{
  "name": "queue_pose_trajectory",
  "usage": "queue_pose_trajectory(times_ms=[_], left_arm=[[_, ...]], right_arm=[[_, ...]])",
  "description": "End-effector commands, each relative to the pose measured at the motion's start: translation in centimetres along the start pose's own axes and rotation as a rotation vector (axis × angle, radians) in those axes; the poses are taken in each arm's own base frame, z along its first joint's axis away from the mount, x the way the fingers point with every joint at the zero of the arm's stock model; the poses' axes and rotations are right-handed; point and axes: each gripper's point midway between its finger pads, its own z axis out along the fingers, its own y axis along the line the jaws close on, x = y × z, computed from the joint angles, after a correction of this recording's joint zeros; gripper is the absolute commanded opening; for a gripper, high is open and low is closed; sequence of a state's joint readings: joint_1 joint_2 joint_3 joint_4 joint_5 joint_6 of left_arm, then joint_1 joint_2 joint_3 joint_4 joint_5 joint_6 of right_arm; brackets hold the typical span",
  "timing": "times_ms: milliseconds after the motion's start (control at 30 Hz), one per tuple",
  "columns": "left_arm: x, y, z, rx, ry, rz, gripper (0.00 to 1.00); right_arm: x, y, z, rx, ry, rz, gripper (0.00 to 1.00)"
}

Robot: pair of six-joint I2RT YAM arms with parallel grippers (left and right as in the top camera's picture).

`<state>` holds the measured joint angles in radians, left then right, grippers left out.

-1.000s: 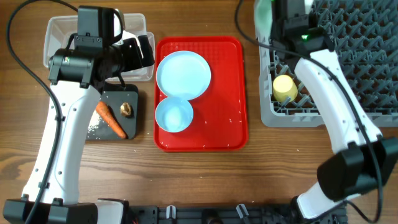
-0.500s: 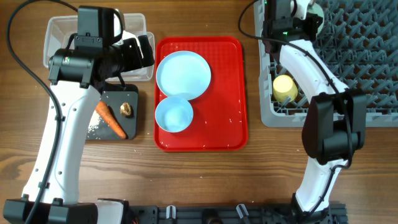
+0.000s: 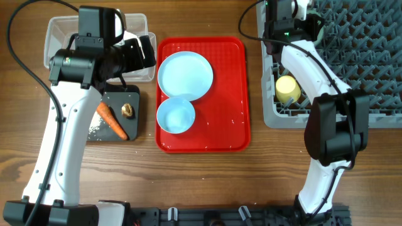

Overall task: Sort waste into correct bins and load items into the dishwasher rack
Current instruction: 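Lift the green bowl and lower it into the dish rack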

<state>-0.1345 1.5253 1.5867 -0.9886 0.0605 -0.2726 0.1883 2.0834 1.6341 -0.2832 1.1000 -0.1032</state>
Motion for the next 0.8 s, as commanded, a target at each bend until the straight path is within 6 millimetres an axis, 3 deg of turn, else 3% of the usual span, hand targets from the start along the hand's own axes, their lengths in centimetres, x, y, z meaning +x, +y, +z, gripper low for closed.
queue_pose_trajectory(times_ms=[0, 167, 233, 267, 300, 333, 400, 467, 600, 700, 767], left_arm=[[0.2, 0.4, 0.4, -0.012, 0.010, -0.009, 1.00], [0.2, 0.4, 0.4, -0.012, 0.010, -0.009, 1.00], [0.2, 0.4, 0.4, -0.012, 0.010, -0.009, 1.00], [0.2, 0.4, 0.4, -0.013, 0.010, -0.009, 1.00], [0.2, 0.4, 0.4, -0.012, 0.010, -0.009, 1.00], [0.2, 0.4, 0.4, -0.012, 0.010, -0.009, 1.00], [0.2, 0.4, 0.4, -0.012, 0.010, -0.009, 1.00], [0.2, 0.4, 0.4, -0.012, 0.010, -0.009, 1.00], [0.2, 0.4, 0.4, -0.012, 0.010, -0.009, 1.00], [0.2, 0.4, 0.4, -0.012, 0.010, -0.009, 1.00], [0.2, 0.4, 0.4, -0.013, 0.010, -0.009, 1.00]], right_arm=[[0.7, 1.2, 0.2, -0.010, 0.009, -0.036, 0.27], [0.9, 1.5, 0.2, -0.026, 0.011, -0.047, 0.28], [0.9, 1.4, 0.2, -0.026, 0.011, -0.044, 0.36], [0.9, 1.4, 0.2, -0.026, 0.013, -0.038, 0.47], [1.0, 1.4, 0.1, -0.026, 0.014, -0.042, 0.70], [0.8, 1.4, 0.0, -0.028, 0.012, -0.025, 0.86], [0.2, 0.7, -0.6, -0.039, 0.003, 0.095, 0.98], [-1.0, 0.7, -1.7, -0.157, -0.010, 0.141, 1.00], [-3.6, -1.2, -4.8, -0.484, 0.005, 0.355, 1.00], [-3.0, -1.8, -5.6, -0.667, 0.086, 0.444, 0.99], [-1.0, -1.8, -4.8, -0.769, 0.215, 0.523, 0.94]])
